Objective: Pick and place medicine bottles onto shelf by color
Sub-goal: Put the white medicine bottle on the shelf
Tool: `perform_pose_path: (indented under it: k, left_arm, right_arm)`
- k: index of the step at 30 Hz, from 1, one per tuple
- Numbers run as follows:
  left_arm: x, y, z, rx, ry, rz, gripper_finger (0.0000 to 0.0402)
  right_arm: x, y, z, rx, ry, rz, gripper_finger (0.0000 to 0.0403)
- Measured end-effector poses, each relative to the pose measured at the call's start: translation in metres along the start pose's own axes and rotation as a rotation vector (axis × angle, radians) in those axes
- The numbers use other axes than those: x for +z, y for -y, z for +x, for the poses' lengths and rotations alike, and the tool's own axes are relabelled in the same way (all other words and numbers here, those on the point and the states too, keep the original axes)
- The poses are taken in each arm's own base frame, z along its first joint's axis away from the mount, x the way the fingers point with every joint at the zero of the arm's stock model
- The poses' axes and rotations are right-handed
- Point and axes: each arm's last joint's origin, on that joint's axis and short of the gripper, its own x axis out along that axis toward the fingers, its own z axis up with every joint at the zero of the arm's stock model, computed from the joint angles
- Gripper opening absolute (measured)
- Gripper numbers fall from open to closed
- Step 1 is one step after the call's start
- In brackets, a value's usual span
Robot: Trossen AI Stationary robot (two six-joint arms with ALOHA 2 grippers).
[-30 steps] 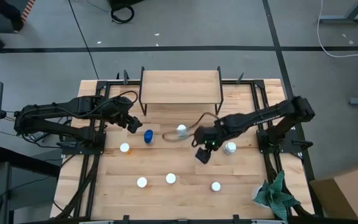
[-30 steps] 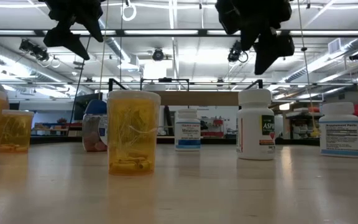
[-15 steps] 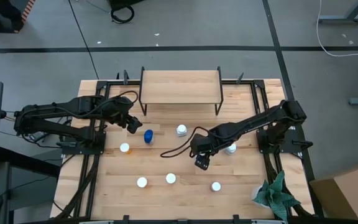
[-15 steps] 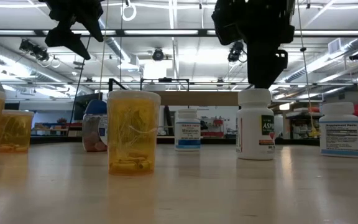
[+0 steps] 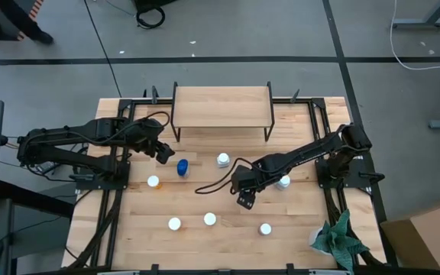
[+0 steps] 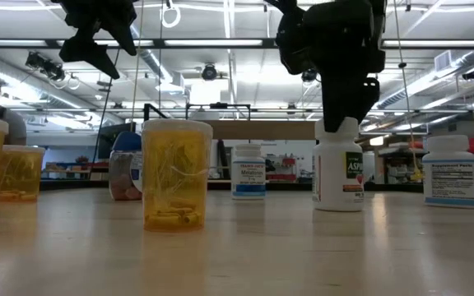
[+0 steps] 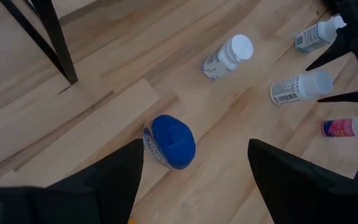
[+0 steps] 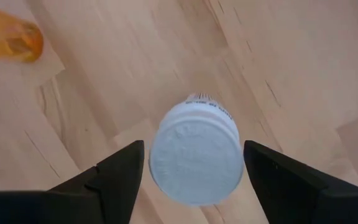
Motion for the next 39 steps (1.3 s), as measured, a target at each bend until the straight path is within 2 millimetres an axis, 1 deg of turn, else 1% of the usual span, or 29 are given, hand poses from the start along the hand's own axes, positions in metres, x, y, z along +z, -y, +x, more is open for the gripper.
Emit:
perform_pose_path:
  k: [3,7,8,13,15,17,18,22,26,28,30,33,39]
  left_arm:
    - [0.0,0.0,0.0,0.0,0.0,0.001,0.0293]
    - [0.0,0.0,0.0,0.0,0.0,0.001,0.0293]
    - [0.0,0.0,0.0,0.0,0.0,0.001,0.0293]
    - [0.0,0.0,0.0,0.0,0.0,0.003,0.0293]
    - [0.0,0.0,0.0,0.0,0.0,0.003,0.0293]
    - [0.0,0.0,0.0,0.0,0.0,0.003,0.0293]
    - [0.0,0.0,0.0,0.0,0.0,0.003,0.0293]
    - [0.0,0.0,0.0,0.0,0.0,0.009,0.0293]
    - [0.0,0.0,0.0,0.0,0.0,0.011,0.0293]
    - [0.0,0.0,0.0,0.0,0.001,0.011,0.0293]
    - [0.0,0.0,0.0,0.0,0.0,0.011,0.0293]
    - [0.0,0.0,0.0,0.0,0.0,0.011,0.0293]
    - [0.0,0.0,0.0,0.0,0.0,0.011,0.0293]
  right_arm:
    - [0.0,0.0,0.0,0.0,0.0,0.001,0.026]
    - [0.001,0.001,0.0,-0.001,0.0,0.009,0.0215]
    - [0.001,0.001,0.0,0.0,0.001,0.009,0.021]
    - [0.003,0.003,0.0,0.002,-0.003,0.018,0.021]
    - [0.005,0.005,-0.004,0.01,-0.024,0.029,0.021]
    - [0.013,0.006,-0.015,0.018,-0.027,0.038,0.021]
    - [0.018,0.006,-0.023,0.02,-0.027,0.035,0.021]
    - [0.045,0.013,-0.067,0.028,0.021,0.027,0.021]
    - [0.076,0.037,-0.114,0.019,0.106,0.089,0.021]
    - [0.089,0.056,-0.132,0.008,0.143,0.134,0.021]
    - [0.1,0.078,-0.145,-0.008,0.163,0.183,0.021]
    - [0.112,0.114,-0.157,-0.046,0.177,0.251,0.021]
    - [0.126,0.178,-0.167,-0.113,0.199,0.34,0.0211]
